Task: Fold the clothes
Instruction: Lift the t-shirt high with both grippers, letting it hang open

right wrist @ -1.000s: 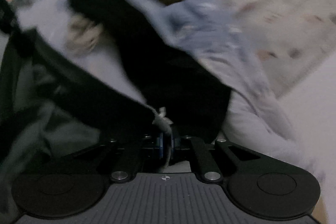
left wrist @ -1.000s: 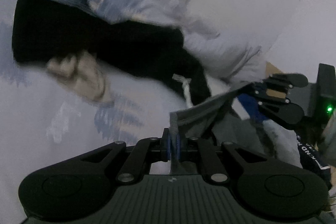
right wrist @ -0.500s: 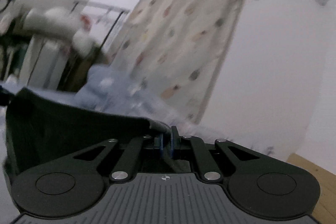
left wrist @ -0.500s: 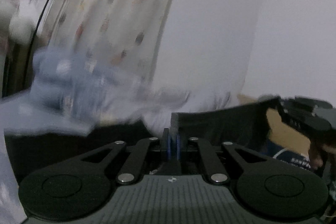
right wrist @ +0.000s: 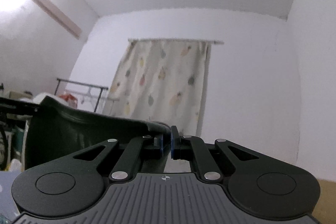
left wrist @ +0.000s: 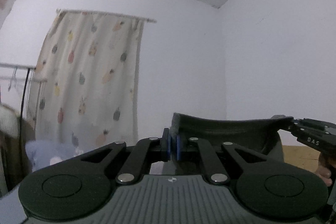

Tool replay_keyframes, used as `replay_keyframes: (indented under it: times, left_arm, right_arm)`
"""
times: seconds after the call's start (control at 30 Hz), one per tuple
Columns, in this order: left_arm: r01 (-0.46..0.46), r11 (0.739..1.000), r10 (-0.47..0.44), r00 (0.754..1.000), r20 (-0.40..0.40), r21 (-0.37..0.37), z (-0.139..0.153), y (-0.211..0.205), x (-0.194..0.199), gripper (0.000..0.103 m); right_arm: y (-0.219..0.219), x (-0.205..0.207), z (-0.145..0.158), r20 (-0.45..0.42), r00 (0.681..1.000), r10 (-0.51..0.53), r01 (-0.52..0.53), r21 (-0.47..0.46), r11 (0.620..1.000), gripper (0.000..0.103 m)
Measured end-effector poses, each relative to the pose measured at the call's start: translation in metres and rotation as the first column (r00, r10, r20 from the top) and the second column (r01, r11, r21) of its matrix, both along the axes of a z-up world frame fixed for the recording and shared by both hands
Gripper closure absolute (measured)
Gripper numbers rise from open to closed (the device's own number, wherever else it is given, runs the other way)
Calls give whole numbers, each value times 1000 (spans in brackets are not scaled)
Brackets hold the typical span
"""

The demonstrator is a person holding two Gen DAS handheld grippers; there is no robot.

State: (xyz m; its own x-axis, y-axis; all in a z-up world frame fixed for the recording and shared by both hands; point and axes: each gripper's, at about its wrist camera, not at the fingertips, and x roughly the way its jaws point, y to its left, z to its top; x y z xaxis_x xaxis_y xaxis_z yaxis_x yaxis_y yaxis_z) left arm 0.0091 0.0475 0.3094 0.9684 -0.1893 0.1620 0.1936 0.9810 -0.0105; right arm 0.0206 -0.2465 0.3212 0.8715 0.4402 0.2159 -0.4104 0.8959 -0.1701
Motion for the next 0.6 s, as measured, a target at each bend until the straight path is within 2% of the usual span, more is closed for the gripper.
replay_keyframes:
  times: [0.27,0.4,0.43,0.5,0.6]
  left_arm:
    - [37,999,-40,994,104,29,57,-8,-40,94]
    - [42,998,-50,988,144,52,66,-11,-48,94]
    - [37,998,-44,991,125,59,64,-11,-42,94]
    - [43,998,-45,998,51,36,56,-6,-28,94]
    - [42,999,-42,999,-7,32,35,-7,-17,94]
  right_arm:
    - [-33,-50,68,113,992,53,-59,52,997,95]
    - [-41,-61,84,158,985,65,-74,50,996,95]
    - [-43,-62,86,167,984,65,-74,46,996,95]
    - [-46,-49,82,129,989,68,-74,36,997,95]
    - [-49,-42,66,79,994,79,-81,29,996,95]
